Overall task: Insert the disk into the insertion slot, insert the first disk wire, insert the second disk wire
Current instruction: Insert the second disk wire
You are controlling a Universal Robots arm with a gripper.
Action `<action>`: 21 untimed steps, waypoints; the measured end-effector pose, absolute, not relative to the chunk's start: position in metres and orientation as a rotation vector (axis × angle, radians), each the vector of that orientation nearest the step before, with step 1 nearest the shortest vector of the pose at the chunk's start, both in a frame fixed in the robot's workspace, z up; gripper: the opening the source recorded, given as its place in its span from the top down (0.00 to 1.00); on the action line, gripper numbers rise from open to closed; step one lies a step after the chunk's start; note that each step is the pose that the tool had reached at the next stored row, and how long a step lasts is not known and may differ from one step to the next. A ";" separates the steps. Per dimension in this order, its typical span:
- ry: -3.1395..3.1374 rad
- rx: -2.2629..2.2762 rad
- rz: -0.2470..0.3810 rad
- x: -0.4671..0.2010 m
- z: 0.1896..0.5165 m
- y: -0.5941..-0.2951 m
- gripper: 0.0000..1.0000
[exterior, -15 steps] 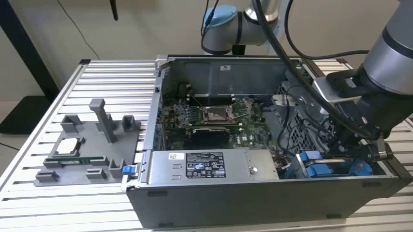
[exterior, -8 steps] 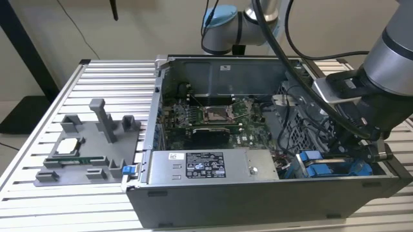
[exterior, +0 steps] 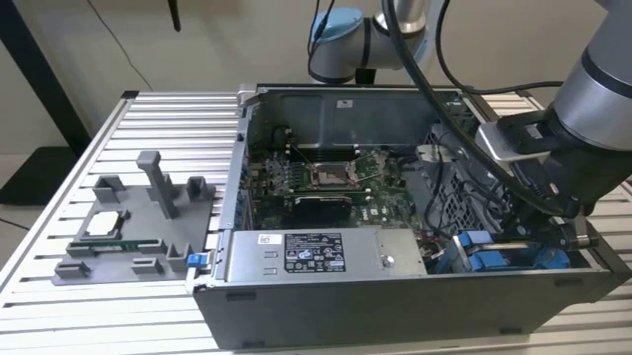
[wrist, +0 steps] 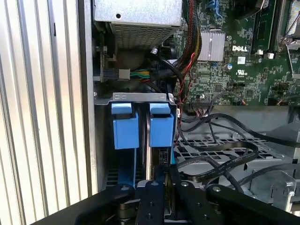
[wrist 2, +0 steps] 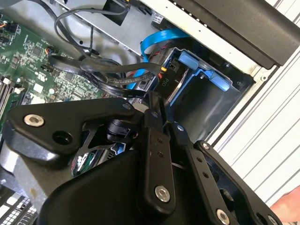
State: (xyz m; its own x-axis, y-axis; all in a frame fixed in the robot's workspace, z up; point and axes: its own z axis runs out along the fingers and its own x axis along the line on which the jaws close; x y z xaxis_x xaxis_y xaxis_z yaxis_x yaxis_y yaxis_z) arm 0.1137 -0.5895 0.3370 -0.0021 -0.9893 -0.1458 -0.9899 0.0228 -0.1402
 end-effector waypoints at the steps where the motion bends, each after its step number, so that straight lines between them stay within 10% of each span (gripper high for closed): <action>1: 2.091 -2.064 0.004 0.114 0.336 -0.589 1.00; 4: 2.091 -2.063 0.004 0.114 0.336 -0.589 1.00; 5: 2.091 -2.063 0.004 0.114 0.336 -0.590 0.00; 21: 2.094 -2.063 0.006 0.114 0.372 -0.589 0.00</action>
State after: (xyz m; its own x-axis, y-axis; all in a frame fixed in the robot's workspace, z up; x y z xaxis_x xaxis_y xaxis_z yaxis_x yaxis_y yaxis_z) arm 0.1136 -0.5895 0.3719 -0.0050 -0.9893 -0.1458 -0.9901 0.0253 -0.1378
